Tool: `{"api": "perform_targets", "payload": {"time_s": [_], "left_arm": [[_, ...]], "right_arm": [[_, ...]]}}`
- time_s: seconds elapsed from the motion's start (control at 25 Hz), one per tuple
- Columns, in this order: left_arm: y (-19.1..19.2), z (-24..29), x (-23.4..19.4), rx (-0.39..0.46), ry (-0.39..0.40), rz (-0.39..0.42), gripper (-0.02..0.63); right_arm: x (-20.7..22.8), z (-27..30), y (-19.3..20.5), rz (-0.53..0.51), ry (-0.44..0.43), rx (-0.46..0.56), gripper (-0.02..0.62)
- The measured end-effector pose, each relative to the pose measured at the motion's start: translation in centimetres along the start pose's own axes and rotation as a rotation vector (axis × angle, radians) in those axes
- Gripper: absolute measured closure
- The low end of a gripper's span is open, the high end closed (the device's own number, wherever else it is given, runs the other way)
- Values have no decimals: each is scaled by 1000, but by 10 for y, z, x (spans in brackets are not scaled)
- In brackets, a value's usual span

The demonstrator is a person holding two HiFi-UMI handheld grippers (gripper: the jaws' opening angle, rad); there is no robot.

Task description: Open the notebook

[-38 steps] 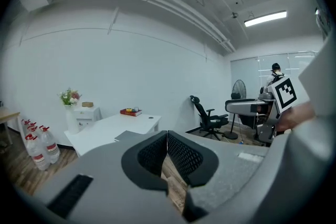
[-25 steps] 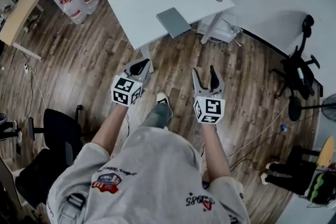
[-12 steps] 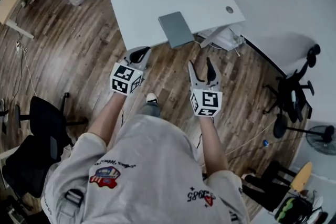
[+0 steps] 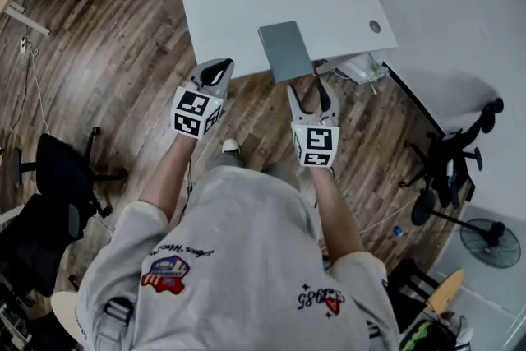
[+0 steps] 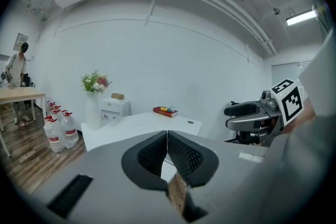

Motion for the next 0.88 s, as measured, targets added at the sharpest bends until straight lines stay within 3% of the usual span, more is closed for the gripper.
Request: {"api": "perform_targets", "payload": {"time_s": [0.48,0.88], "left_arm": [[42,-16,-48,-21,-116,-58,600],[49,-14,-67,-54,-181,-79,600]], "right_arm": [[-28,75,80,-153,-63,-169,331],[-33,127,134,-303,-100,-310,339]]}}
Point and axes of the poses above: the fingertips, and each gripper's own axes: z forward along the fingers, x to its right, y out of its underside, the point moved 5 cm from there along -z, backward along the fingers, and after that the axes turned 1 degree about y, right-handed, at the moved point
